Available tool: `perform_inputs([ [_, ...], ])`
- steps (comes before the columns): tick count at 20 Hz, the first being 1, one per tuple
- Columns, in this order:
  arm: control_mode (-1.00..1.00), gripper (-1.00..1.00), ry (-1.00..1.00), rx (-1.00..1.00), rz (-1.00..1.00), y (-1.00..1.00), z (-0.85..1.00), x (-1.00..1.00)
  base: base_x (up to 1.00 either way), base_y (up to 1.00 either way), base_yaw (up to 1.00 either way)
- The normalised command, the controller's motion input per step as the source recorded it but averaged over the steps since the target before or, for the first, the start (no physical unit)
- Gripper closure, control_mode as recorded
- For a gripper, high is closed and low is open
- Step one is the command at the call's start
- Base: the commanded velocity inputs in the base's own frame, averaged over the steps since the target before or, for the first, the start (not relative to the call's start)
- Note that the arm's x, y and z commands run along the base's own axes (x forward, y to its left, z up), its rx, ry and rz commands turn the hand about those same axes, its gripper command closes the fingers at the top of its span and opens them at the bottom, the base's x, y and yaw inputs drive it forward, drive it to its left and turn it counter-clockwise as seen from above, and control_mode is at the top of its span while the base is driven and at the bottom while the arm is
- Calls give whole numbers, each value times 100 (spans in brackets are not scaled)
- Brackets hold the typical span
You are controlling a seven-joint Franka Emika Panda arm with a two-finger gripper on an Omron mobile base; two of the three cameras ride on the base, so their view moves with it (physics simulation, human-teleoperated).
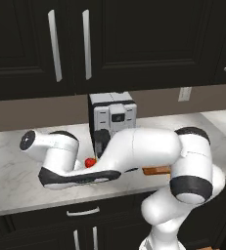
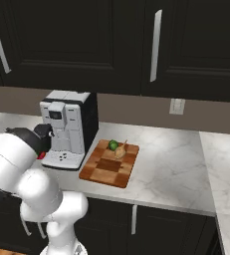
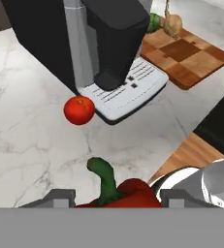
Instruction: Place the avocado, onion, tomato, and bell pepper on the cutting board.
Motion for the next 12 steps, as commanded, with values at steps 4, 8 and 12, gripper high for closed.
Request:
perform_inputs([
  [4,-100,100,-10,14,0,-58,54,-100,0,0,0],
  [8,-100,100,-5,13,0,-70,45,-96,0,0,0],
  [12,-100,100,0,7,2,-92,24,-79,0,0,0],
])
